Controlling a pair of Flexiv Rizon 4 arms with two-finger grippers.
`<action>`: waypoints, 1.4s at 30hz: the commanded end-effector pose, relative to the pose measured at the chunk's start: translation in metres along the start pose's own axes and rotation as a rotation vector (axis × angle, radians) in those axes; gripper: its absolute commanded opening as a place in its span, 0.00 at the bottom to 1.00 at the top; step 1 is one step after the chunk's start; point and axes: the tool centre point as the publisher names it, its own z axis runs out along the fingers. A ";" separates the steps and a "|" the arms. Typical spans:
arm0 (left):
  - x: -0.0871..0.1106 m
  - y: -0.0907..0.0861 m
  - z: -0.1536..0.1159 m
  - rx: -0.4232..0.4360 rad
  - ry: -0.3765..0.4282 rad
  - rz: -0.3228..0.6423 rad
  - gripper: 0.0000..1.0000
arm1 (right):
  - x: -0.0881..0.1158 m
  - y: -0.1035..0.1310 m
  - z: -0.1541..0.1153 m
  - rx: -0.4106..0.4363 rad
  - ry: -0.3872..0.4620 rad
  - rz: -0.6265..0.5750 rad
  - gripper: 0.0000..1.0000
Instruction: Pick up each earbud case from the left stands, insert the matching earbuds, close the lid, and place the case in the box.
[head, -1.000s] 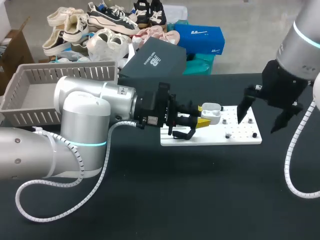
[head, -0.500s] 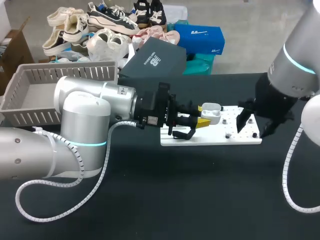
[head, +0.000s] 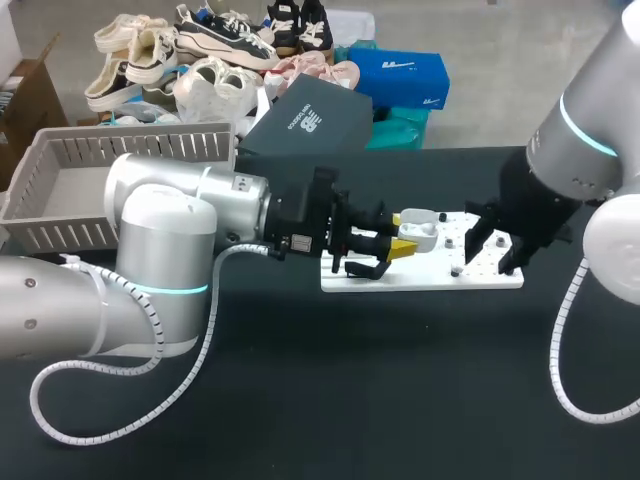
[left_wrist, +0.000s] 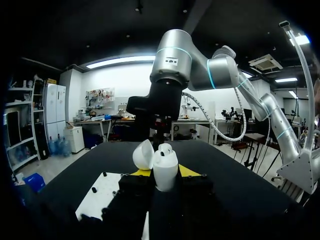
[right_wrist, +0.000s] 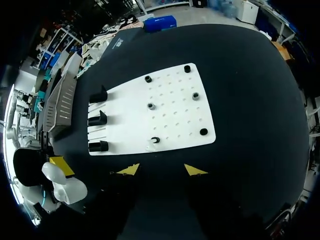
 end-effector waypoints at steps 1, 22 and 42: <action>0.002 -0.005 -0.010 0.001 0.010 0.003 0.00 | -0.001 0.003 0.001 -0.001 -0.004 -0.003 0.53; 0.010 -0.006 -0.034 -0.046 0.037 0.000 0.00 | -0.010 0.025 0.032 0.037 0.070 -0.019 0.49; 0.010 -0.006 -0.034 -0.046 0.037 0.000 0.00 | -0.017 0.016 0.049 0.085 0.085 0.114 0.43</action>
